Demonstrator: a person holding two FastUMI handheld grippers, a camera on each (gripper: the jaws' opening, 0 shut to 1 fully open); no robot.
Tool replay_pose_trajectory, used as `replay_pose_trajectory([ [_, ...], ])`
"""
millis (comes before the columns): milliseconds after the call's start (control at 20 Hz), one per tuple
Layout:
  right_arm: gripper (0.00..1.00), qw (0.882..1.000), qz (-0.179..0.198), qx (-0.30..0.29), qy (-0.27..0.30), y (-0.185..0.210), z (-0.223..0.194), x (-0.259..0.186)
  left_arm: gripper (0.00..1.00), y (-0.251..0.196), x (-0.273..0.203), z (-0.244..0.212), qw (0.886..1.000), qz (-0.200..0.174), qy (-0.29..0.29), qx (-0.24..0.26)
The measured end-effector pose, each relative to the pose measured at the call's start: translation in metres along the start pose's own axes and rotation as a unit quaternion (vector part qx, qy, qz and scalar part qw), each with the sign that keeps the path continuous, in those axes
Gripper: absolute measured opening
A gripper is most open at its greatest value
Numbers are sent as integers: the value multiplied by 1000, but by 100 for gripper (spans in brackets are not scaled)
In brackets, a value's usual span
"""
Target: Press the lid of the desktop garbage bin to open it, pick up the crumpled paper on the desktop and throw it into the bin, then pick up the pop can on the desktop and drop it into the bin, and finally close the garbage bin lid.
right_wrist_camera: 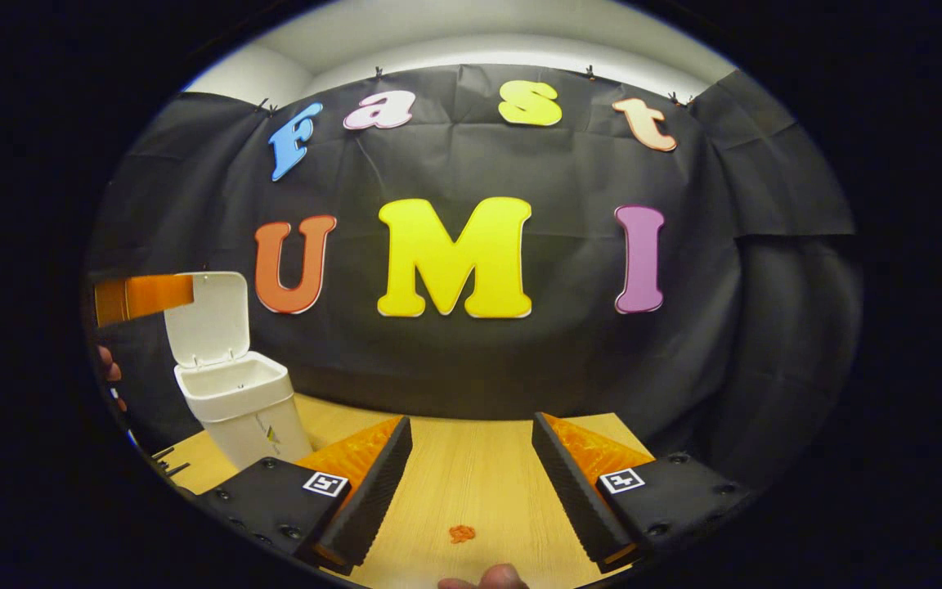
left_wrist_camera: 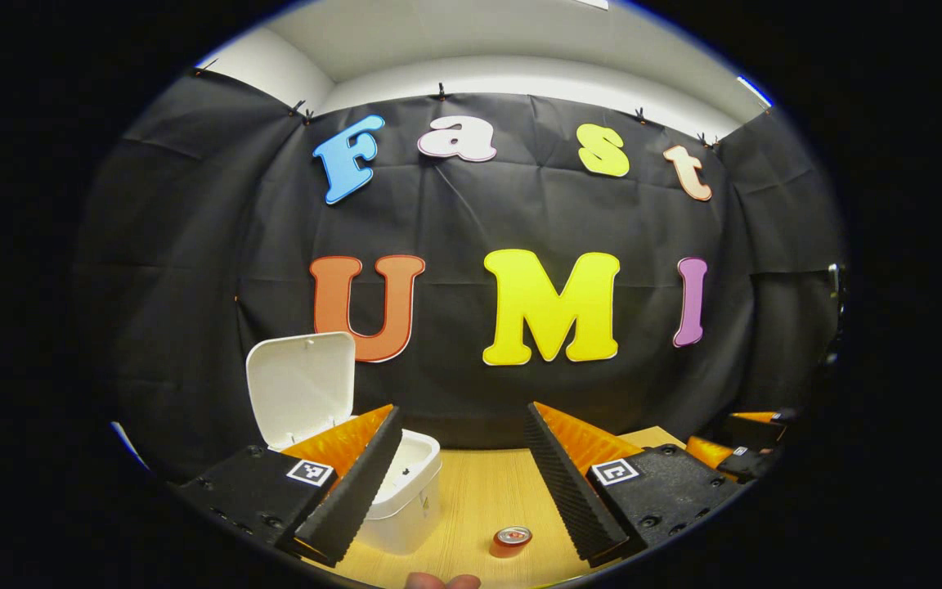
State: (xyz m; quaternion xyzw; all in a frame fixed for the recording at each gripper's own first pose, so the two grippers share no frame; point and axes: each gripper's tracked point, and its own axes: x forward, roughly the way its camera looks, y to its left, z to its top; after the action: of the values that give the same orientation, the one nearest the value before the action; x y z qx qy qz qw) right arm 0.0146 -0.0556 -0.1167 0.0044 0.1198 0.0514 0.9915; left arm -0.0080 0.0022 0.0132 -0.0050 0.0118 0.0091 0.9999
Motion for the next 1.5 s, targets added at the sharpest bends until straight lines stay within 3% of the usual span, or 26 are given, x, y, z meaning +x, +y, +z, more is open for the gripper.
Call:
replay_pose_trajectory([
  [250,95,994,30,-2,108,1,-92,24,98,-4,-8,-6,1000,1,14,-4],
  [550,95,981,43,-25,185,3,-175,55,98,13,-12,-6,999,21,25,4],
  [650,95,975,46,-33,215,2,-204,66,98,16,-16,-10,999,23,36,-5],
  [750,96,961,48,-29,271,1,-239,69,98,19,-21,-13,999,28,42,-8],
  [1350,98,926,52,-7,374,7,-315,103,98,47,-30,-16,997,63,53,-5],
  [1450,91,919,51,-4,390,8,-323,105,98,50,-31,-16,996,70,54,-5],
  [1500,82,918,48,-5,394,7,-323,103,98,53,-31,-17,996,72,55,-5],
])
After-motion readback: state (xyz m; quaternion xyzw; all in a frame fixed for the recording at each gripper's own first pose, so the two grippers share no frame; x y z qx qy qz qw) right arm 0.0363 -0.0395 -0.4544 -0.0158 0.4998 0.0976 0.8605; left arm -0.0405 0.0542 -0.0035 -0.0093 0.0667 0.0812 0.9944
